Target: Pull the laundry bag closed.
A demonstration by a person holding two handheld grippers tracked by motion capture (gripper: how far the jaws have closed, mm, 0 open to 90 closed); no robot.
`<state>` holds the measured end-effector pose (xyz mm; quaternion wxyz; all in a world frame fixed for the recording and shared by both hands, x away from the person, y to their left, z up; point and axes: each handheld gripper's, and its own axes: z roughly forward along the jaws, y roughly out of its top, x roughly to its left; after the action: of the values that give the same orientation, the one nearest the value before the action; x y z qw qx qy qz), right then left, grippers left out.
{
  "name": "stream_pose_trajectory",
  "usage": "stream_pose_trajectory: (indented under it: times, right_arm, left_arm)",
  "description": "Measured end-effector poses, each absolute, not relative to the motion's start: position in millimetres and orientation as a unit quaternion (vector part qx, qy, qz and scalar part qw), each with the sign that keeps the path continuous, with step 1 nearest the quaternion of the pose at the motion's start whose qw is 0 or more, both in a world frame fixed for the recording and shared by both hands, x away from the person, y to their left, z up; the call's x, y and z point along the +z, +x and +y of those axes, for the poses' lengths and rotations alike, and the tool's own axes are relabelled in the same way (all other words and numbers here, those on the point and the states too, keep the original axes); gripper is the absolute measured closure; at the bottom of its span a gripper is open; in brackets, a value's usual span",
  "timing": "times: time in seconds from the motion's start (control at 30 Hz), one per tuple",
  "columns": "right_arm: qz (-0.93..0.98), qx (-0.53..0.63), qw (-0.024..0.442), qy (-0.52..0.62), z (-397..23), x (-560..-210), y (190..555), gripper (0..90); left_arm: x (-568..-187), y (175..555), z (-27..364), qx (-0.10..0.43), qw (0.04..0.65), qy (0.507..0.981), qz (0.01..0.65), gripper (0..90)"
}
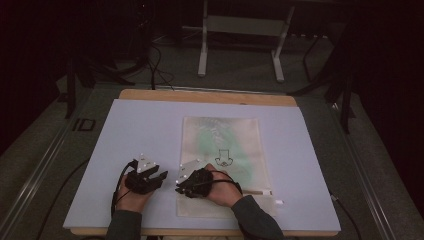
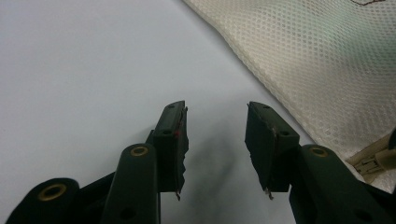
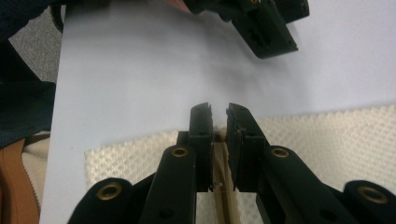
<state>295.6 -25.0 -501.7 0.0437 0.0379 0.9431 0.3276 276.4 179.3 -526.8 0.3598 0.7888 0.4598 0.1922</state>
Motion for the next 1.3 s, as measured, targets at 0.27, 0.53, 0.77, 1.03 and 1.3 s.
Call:
stream_pose_trajectory:
  times: [0.27,0.53,0.77,1.03,1.3]
  right_arm:
    - [0.943,0.327,0.036,0.048,-33,-509,297,80.8]
    - [0.946,0.318,0.021,0.057,-33,-516,301,81.0]
    - [0.947,0.315,0.017,0.057,-35,-519,301,81.8]
    - [0.945,0.320,0.021,0.056,-37,-522,300,81.9]
    - [0.943,0.327,0.028,0.061,-39,-524,297,81.8]
  left_arm:
    - [-527,276,179,0.191,0.360,0.790,0.459,57.8]
    - [-526,275,177,0.189,0.363,0.791,0.455,58.0]
    - [-525,272,174,0.177,0.375,0.792,0.448,62.1]
    - [-524,270,167,0.155,0.385,0.801,0.431,76.6]
    - [-524,268,154,0.136,0.388,0.811,0.417,88.7]
